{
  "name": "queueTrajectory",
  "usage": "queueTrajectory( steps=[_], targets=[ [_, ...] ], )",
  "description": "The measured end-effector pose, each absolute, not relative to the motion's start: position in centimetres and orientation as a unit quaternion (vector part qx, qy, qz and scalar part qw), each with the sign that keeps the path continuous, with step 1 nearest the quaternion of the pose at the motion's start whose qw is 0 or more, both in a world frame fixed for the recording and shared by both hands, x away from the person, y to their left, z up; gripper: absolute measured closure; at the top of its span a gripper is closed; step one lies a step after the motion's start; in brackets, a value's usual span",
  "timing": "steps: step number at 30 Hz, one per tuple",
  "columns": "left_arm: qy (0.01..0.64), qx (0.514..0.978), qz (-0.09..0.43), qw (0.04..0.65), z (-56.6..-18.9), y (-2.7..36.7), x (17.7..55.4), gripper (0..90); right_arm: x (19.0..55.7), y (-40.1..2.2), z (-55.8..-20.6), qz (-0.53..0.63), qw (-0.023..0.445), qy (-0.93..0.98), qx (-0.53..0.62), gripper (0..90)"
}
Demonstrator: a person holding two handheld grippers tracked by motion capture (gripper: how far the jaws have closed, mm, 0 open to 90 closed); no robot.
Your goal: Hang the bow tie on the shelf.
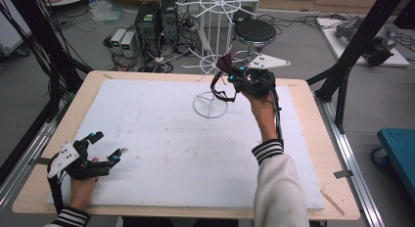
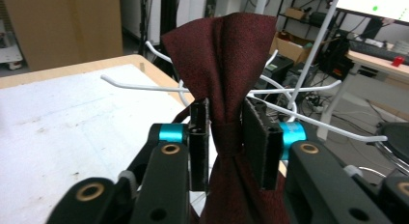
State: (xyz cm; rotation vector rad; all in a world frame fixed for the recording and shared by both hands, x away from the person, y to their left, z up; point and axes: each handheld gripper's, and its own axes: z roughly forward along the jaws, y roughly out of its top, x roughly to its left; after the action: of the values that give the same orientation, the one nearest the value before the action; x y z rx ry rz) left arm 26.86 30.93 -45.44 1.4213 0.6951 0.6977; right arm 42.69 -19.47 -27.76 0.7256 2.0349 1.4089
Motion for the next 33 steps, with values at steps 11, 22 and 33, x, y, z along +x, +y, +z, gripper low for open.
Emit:
queueTrajectory(
  steps=[11, 22, 33],
  targets=[
    [0.306, 0.625, 0.307, 0.649, -45.4, 30.9, 26.9, 6.2, 42.5, -19.3, -27.7, 0.523, 0.303, 0.745, 0.283, 56.3],
    [0.306, 0.625, 0.307, 0.649, -45.4, 30.9, 26.9, 6.2, 41.5, -19.8, -27.0, 0.569, 0.293, 0.704, 0.306, 8.4],
    [0.306, 0.625, 0.307, 0.649, -45.4, 30.9, 26.9, 6.2, 40.4, -20.3, -26.5, 0.571, 0.286, 0.707, 0.303, 8.4]
  ],
)
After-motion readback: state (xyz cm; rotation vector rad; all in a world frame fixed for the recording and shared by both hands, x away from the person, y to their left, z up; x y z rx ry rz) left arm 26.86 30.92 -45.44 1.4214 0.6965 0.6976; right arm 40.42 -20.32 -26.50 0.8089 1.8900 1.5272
